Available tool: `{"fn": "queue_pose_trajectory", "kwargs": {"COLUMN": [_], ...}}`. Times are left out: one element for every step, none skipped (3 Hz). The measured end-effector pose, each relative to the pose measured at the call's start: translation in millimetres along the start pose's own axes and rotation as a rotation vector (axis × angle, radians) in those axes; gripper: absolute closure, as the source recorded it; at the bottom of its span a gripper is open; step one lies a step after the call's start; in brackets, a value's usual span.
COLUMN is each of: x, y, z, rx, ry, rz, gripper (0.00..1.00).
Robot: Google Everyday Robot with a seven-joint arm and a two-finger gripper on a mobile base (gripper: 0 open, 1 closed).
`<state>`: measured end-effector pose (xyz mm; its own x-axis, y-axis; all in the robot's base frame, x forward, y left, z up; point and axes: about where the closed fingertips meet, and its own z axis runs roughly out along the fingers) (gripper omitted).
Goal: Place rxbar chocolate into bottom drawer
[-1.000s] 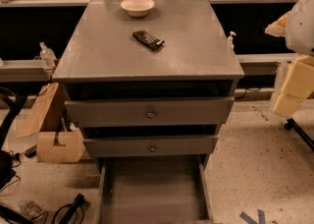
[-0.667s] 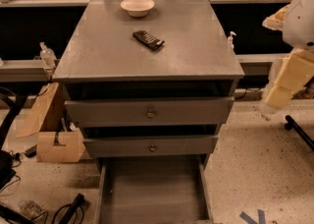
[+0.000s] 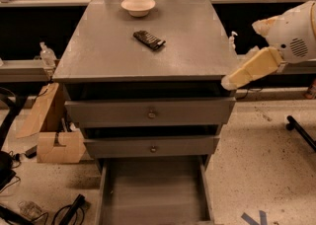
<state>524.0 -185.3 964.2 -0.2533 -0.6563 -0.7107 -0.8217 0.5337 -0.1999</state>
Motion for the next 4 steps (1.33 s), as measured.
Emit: {"fn": "queue_pose_trajectory", "kwargs": {"x": [-42,-47,-47,-69], "y": [-27,-38,-38,-40], "z": [29,25,25,57], "rx": [0.081,0.129,0.129,0.114], "ry": [-0.197,-0.214,-0.214,-0.272], "rz": [0.066,0.064,0.064,0.074], "gripper": [0.00,0.00,0.00,0.00]}}
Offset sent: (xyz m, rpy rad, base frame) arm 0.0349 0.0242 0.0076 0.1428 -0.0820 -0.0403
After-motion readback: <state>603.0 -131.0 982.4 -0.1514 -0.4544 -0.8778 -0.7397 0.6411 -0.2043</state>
